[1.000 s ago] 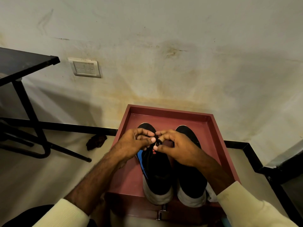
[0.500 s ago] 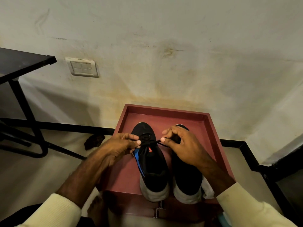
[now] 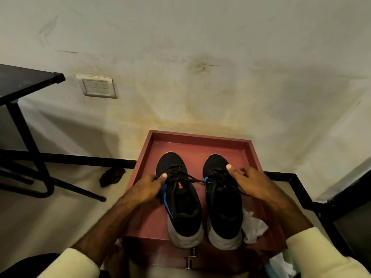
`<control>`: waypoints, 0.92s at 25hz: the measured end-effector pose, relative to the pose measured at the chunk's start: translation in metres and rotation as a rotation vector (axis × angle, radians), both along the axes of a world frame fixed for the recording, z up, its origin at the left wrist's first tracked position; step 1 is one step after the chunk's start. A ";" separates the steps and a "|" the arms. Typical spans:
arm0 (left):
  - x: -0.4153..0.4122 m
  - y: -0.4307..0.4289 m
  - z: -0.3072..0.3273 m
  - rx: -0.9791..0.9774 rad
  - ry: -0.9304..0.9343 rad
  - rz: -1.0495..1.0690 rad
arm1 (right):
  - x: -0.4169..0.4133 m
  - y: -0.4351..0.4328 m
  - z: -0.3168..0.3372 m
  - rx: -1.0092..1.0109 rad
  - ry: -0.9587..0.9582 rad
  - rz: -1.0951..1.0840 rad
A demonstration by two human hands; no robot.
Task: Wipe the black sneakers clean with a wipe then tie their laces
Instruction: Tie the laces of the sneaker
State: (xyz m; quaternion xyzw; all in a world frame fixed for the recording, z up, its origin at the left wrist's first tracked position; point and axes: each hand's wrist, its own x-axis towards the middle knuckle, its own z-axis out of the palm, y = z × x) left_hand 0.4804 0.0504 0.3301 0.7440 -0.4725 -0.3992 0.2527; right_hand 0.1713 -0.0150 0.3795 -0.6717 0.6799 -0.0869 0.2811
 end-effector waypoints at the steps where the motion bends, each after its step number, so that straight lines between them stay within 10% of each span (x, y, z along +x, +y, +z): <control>1: -0.004 -0.002 -0.002 0.011 0.082 0.019 | 0.000 -0.001 -0.006 0.134 0.009 0.013; 4: -0.022 -0.009 -0.001 -0.016 0.341 0.058 | 0.008 -0.001 -0.016 0.202 -0.074 0.067; 23: -0.027 -0.021 0.001 0.013 0.257 0.001 | 0.013 -0.001 -0.025 0.197 -0.165 0.079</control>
